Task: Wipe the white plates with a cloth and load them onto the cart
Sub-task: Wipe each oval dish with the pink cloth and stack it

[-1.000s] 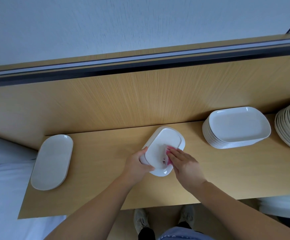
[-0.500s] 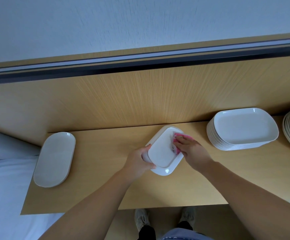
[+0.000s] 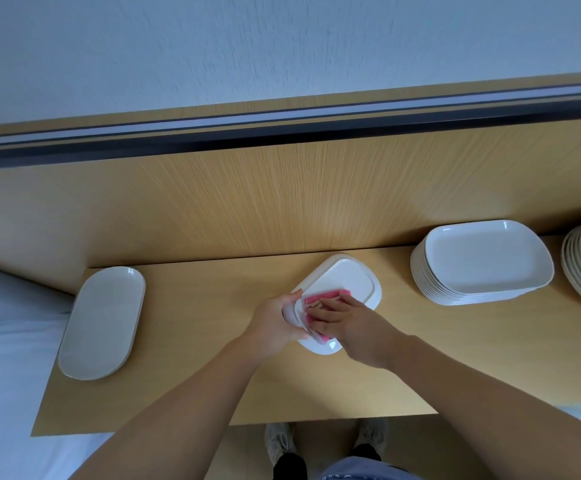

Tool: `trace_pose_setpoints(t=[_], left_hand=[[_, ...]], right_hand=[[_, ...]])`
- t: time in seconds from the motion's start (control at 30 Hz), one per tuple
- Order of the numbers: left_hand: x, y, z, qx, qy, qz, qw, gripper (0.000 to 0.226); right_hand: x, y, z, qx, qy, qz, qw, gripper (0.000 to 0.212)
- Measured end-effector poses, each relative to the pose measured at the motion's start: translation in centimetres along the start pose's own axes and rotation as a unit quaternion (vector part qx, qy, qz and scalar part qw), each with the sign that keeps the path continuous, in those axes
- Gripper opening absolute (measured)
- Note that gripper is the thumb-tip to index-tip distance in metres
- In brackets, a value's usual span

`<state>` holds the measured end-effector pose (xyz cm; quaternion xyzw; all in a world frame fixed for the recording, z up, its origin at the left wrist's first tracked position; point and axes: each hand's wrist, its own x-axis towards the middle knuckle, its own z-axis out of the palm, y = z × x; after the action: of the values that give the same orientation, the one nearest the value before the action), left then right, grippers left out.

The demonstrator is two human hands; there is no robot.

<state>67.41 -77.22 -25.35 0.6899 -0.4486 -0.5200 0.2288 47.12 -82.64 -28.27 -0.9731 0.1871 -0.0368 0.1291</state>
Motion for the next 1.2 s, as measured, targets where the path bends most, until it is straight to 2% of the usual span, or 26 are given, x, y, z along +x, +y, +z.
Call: trace_pose_setpoints(t=[0.13,0.27,0.37,0.47,0.57,0.67,0.8,0.87,1.03,1.2], left_hand=[[0.1,0.3,-0.1,-0.001,-0.011,0.004,1.0,0.088],[0.3,0.3,-0.2,0.006,-0.014,0.009,1.0,0.086],[0.3,0.2,-0.2,0.02,-0.011,-0.004,1.0,0.086],[0.1,0.3,-0.1,0.02,-0.01,-0.014,1.0,0.087],[0.1,0.3,-0.2,0.015,-0.014,-0.014,1.0,0.087],[-0.1,0.5,-0.4,0.008,-0.015,-0.014,1.0,0.086],[-0.7,1.1,-0.7,-0.001,-0.015,-0.003,1.0,0.083],[-1.2,1.4,-1.1,-0.018,-0.012,0.011,1.0,0.077],[-2.8,2.1,-2.4,-0.071,0.012,0.016,0.997,0.04],[-5.8,3.3,-2.9,-0.107,0.089,0.037,0.99,0.027]], right_hand=[[0.4,1.0,-0.4,0.034,-0.025,-0.029,0.999,0.062],[0.8,2.1,-0.5,0.09,-0.062,-0.007,0.994,0.061],[0.9,3.2,-0.6,0.102,-0.044,0.026,0.993,0.059],[1.0,4.7,-0.5,0.08,-0.002,0.048,0.996,0.044],[0.8,6.0,-0.5,0.059,0.0,0.099,0.993,0.043],[0.2,7.2,-0.8,0.067,0.008,0.187,0.98,0.038],[-0.6,7.3,-1.8,0.09,0.023,0.24,0.966,0.031],[-0.6,6.7,-2.6,0.074,0.056,0.223,0.97,0.023],[-0.2,4.7,-4.8,0.067,0.114,0.157,0.979,0.022],[0.4,2.9,-6.6,0.076,0.167,0.111,0.977,0.026]])
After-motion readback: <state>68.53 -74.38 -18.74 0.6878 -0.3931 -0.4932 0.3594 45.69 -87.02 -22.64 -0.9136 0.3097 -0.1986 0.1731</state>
